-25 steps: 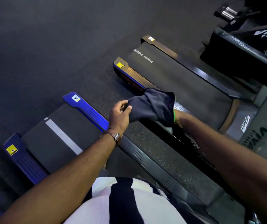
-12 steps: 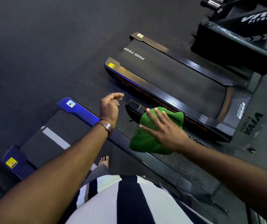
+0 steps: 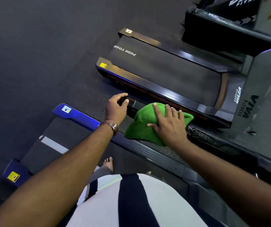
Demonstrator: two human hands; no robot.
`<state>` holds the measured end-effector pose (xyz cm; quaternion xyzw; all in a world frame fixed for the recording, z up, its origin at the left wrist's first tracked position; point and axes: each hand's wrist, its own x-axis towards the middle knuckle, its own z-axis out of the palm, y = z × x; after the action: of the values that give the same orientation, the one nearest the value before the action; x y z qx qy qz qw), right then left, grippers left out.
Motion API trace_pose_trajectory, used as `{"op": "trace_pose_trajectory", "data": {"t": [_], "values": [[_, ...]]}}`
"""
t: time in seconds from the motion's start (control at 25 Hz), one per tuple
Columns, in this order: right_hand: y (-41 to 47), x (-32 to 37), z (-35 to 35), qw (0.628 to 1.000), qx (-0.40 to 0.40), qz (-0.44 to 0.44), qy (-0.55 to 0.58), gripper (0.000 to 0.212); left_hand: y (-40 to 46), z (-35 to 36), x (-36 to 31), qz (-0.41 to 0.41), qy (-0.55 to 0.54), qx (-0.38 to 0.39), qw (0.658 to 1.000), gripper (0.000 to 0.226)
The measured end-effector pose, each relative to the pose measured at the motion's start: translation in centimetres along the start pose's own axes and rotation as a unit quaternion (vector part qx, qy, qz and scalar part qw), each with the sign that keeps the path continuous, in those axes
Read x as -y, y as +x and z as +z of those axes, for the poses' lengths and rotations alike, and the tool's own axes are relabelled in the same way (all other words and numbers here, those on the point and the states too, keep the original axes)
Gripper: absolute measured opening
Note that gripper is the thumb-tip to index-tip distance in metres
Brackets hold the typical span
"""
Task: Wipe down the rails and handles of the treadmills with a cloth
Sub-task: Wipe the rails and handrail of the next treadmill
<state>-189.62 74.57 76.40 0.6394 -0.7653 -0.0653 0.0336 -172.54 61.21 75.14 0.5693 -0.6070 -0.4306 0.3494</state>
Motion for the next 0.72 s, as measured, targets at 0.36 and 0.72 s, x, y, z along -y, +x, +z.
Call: {"op": "trace_pose_trajectory", "data": {"t": [0.36,0.72], "values": [[11.0,-0.4,-3.1,0.882,0.321,0.047,0.343,0.071,-0.1,-0.2,-0.6,0.052,0.091,0.018,0.994,0.026],[12.4,0.9,-1.9,0.936,0.263,0.093,0.212,0.072,-0.2,-1.0,-1.2,0.077,0.121,0.044,0.989,0.029]]}}
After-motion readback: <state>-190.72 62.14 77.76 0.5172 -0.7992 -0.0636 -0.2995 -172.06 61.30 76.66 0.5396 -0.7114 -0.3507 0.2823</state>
